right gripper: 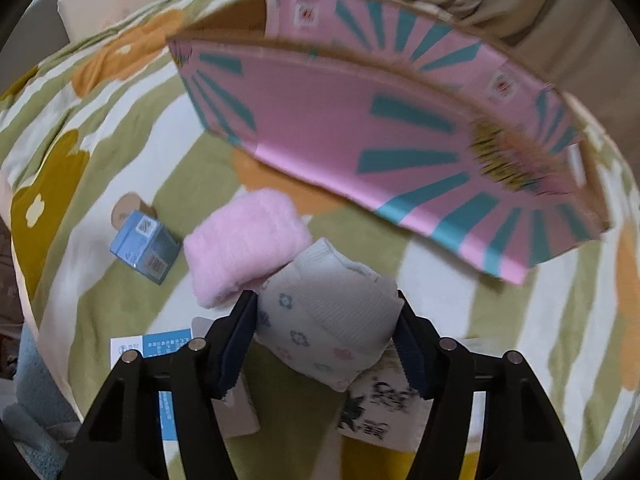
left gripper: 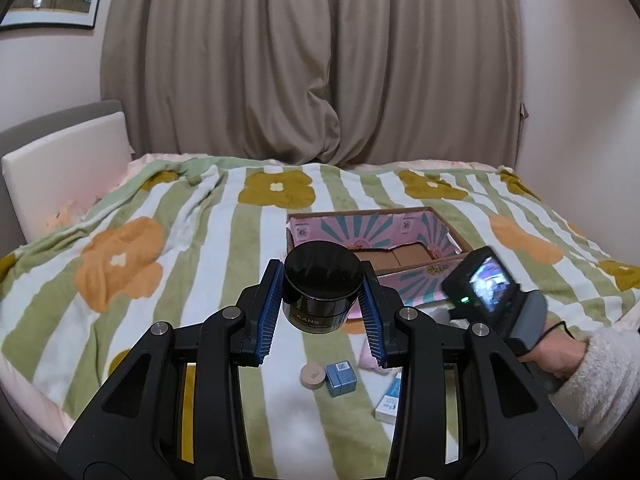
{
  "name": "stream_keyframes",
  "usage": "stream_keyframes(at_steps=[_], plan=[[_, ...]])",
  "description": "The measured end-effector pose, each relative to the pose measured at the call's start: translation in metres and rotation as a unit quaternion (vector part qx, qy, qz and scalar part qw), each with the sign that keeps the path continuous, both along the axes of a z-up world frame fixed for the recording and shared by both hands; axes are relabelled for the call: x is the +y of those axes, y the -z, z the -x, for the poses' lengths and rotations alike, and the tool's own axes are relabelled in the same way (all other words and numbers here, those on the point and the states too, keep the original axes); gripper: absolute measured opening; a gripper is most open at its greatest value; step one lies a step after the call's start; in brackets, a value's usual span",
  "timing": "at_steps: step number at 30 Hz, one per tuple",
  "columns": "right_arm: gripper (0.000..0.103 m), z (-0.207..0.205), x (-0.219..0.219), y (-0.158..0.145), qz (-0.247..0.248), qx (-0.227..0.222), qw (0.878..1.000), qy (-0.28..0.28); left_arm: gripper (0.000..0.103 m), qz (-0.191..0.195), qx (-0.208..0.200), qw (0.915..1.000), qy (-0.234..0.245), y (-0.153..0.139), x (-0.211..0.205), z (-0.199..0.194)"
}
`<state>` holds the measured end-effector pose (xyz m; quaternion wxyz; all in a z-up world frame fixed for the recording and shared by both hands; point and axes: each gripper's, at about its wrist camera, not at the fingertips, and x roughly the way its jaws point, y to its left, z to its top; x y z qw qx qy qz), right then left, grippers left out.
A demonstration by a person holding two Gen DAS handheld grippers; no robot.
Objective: Organize objects
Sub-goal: 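Lift the black jar with the left tool while the right tool grasps the white sock bundle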
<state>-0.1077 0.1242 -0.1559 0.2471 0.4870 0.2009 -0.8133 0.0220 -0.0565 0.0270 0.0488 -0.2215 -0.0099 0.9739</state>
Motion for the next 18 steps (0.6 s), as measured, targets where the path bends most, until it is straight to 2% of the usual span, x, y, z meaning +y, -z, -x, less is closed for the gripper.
stream_keyframes(at_steps=[3,7,12,16,18], plan=[[0.061,0.007,0.007,-0.018,0.015,0.034,0.999,0.019,0.034,-0.002,0.002,1.0,0.001,0.0,0.001,0.001],[0.06,-0.009,0.015,-0.053,0.035,0.091,0.993,0.059,0.034,-0.001,0.006,1.0,0.005,-0.001,0.005,0.007],[0.061,-0.025,0.028,-0.11,0.083,0.149,0.981,0.095,0.034,-0.008,0.011,0.9998,0.014,-0.005,0.011,0.015],[0.061,-0.043,0.028,-0.144,0.078,0.205,0.968,0.117,0.034,-0.01,0.012,0.9996,0.022,-0.008,0.018,0.022],[0.061,-0.053,0.033,-0.16,0.092,0.222,0.962,0.13,0.034,-0.012,0.012,0.9995,0.025,-0.008,0.021,0.025]])
